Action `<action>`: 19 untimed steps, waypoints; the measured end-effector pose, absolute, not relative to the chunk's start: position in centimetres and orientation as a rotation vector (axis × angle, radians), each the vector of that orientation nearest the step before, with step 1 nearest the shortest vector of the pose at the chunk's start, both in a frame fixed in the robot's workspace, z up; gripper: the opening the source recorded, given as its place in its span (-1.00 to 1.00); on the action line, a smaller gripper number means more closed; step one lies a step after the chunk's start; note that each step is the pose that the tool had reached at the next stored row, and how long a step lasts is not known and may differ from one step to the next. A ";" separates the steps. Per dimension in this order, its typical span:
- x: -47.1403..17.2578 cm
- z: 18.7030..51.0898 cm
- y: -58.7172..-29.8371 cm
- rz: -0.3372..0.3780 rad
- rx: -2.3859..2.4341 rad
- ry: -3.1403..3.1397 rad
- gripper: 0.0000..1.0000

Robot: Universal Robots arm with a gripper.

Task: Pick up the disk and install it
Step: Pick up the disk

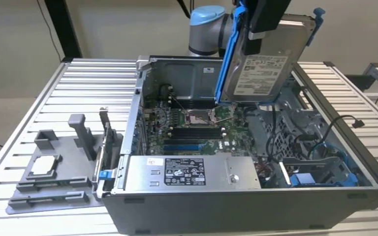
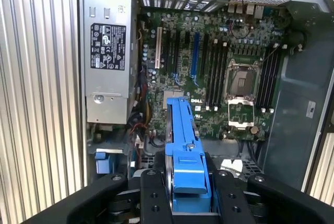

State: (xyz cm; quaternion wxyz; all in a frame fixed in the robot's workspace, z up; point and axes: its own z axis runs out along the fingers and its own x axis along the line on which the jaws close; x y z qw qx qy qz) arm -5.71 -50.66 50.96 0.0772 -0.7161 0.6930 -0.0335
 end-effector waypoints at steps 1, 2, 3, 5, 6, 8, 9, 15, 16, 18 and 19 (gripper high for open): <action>-5.4 51.0 -50.8 -0.100 -2.145 2.076 -1.00; -5.1 51.0 -51.0 -0.100 -2.145 2.076 -1.00; -4.9 51.0 -51.2 -0.100 -2.145 2.076 -1.00; -4.4 51.0 -51.6 -0.100 -2.145 2.076 -1.00; -4.2 51.0 -51.7 -0.099 -2.145 2.076 -1.00; -3.7 51.0 -52.1 -0.099 -2.145 2.076 -1.00; -3.5 51.0 -52.3 -0.099 -2.144 2.076 -1.00; -2.1 51.0 -53.4 -0.096 -2.143 2.075 -1.00; -1.8 51.0 -53.6 -0.095 -2.143 2.074 -1.00; -1.3 51.0 -54.0 -0.094 -2.142 2.074 -1.00; -1.0 51.0 -54.2 -0.093 -2.142 2.074 -1.00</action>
